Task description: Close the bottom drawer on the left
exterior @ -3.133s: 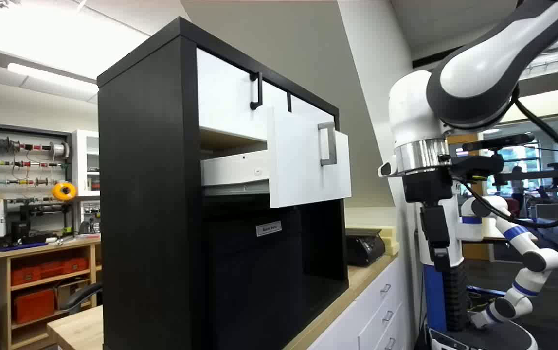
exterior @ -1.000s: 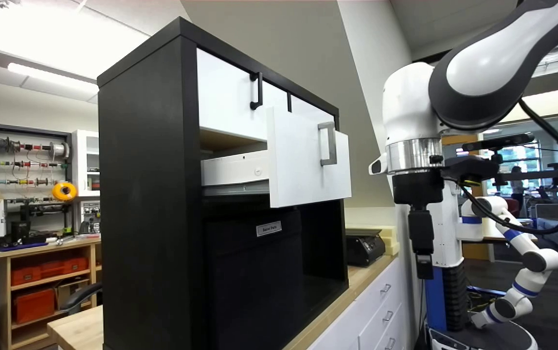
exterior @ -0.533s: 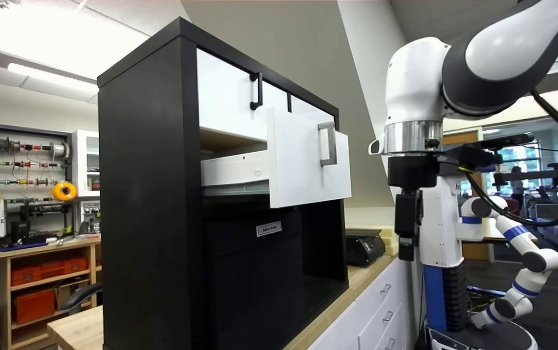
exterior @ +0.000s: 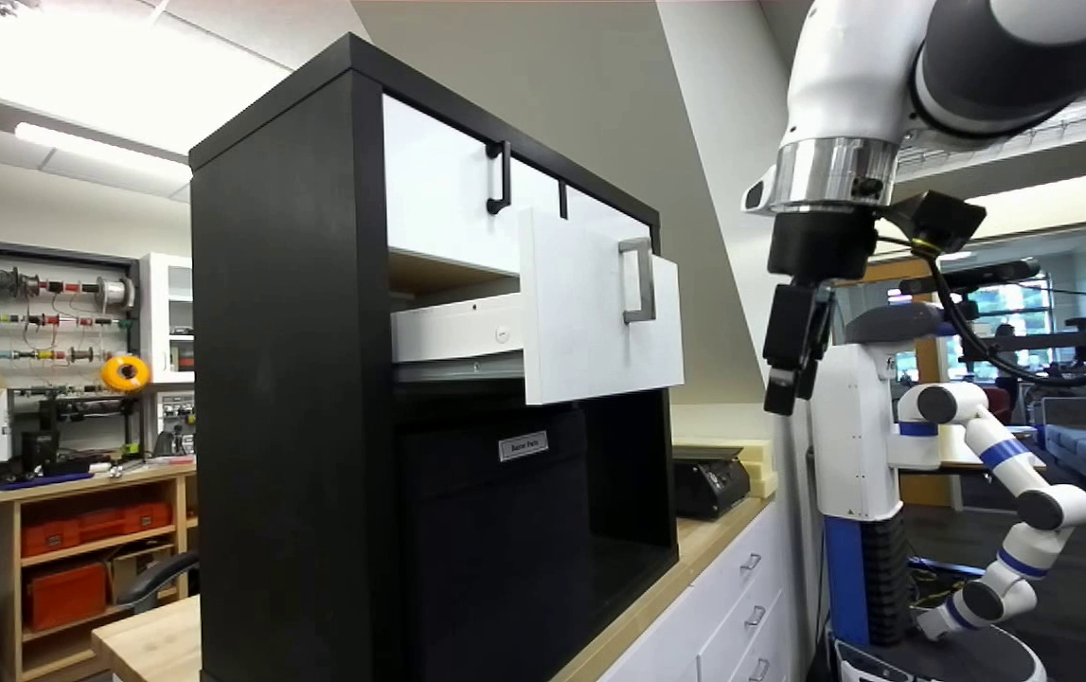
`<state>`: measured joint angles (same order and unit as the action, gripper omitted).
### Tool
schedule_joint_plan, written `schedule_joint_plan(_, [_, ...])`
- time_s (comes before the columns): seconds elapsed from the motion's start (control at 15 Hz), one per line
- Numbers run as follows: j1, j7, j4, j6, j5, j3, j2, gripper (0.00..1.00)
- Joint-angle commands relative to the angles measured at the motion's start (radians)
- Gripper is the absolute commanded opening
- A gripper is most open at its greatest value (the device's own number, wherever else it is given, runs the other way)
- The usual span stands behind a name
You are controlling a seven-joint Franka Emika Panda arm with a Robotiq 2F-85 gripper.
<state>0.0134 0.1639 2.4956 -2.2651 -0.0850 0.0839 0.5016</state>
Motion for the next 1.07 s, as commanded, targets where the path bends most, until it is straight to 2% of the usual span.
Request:
schedule_joint_plan(0.0, [-0.031, 0.057, 0.002, -0.002, -0.029, 0.021, 0.086, 1.0])
schedule_joint_plan(0.4, [-0.061, 0.105, -0.011, -0.097, -0.037, 0.041, 0.118, 1.0])
schedule_joint_plan(1.0, [-0.077, 0.092, -0.004, -0.383, -0.038, 0.063, 0.094, 1.0])
